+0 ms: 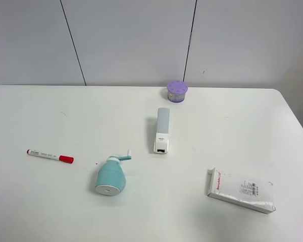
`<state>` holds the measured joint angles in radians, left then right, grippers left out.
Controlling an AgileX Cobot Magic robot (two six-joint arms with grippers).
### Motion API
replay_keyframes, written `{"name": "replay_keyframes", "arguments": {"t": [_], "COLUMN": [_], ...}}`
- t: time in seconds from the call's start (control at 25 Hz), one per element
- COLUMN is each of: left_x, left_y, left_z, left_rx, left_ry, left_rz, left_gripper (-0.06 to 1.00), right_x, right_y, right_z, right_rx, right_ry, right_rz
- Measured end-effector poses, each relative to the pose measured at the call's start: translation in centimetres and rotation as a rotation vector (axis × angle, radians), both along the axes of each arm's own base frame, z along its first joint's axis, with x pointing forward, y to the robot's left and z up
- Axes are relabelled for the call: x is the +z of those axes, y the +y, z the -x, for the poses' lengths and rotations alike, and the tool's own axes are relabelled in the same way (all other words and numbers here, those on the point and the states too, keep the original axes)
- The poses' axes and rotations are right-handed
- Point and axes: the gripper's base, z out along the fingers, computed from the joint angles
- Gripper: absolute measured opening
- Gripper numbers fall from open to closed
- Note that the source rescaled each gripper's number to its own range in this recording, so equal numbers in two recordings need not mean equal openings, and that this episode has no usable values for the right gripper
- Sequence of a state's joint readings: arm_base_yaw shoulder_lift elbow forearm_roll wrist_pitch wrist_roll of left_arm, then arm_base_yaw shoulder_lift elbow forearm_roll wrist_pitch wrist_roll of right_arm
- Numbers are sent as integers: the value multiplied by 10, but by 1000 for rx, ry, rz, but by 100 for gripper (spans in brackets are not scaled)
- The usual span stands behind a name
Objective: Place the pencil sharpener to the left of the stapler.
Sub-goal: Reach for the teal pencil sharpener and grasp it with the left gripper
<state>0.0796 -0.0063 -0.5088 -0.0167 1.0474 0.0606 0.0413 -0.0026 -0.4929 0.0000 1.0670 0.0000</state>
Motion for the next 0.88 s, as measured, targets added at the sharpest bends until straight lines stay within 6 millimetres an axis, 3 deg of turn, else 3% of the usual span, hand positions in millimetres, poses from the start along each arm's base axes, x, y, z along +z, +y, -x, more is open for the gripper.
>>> {"name": "replay_keyframes", "arguments": {"t": [0.24, 0.4, 0.64, 0.88], "left_x": [0, 4, 28, 52], "left_y": [-1, -5, -4, -6], "left_z": [-5, -32, -99, -172], "left_rx": [-8, -32, -5, 7], "left_ry": [30, 172, 329, 438], "left_rz": [30, 127, 243, 243], "left_gripper": [100, 100, 100, 100], "right_x": [0, 0, 0, 0], "right_y": [0, 0, 0, 0], "right_z": [0, 0, 0, 0], "right_rx": [0, 0, 0, 0], "right_ry": [0, 0, 0, 0], "right_rz": [0, 0, 0, 0]}}
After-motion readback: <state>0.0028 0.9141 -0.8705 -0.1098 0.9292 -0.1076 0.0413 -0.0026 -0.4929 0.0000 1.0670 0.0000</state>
